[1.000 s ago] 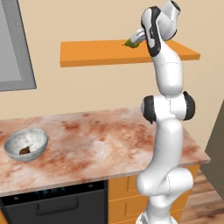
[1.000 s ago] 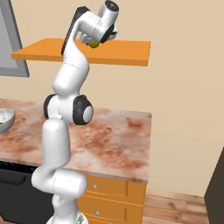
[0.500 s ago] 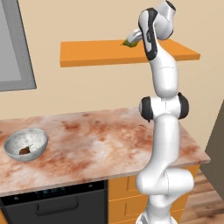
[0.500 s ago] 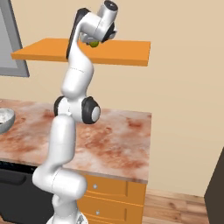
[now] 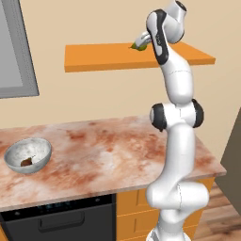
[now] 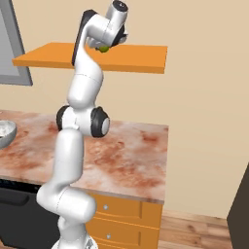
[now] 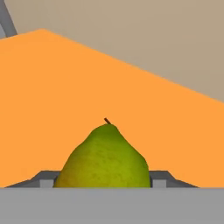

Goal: Pick the pears from the cabinet and place them in one bowl. Pick the orange from the sink and place it in the other bowl.

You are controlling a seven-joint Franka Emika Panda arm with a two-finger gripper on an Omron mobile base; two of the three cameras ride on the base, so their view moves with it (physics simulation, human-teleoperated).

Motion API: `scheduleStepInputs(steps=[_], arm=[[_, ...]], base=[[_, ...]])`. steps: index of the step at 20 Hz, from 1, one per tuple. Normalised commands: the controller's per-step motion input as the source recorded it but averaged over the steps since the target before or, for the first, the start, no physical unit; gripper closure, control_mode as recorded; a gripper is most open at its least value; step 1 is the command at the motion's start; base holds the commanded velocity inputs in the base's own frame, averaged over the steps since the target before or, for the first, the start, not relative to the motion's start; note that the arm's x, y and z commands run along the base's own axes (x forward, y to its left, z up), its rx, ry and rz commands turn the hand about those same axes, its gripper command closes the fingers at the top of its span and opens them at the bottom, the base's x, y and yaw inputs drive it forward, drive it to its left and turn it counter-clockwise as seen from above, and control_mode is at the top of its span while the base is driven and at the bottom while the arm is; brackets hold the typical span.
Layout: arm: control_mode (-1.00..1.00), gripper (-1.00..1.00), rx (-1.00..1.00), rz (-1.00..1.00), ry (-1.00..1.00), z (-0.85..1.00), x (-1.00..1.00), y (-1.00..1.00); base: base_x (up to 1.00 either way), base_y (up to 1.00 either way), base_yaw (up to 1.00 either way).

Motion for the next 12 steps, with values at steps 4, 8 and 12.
scheduleStepInputs(steps=[4, 8, 12], arm=[[-1.00, 1.00, 0.00, 0.00, 0.00, 0.09, -0.05, 0.00], [-1.00, 1.00, 0.00, 0.00, -0.01, 0.07, -0.29, 0.02], [-1.00, 1.00, 0.00, 0.00, 0.00, 0.17, -0.36, 0.01]], base=[[0.00, 0.00, 0.00], [0.00, 0.00, 0.00], [0.00, 0.00, 0.00]])
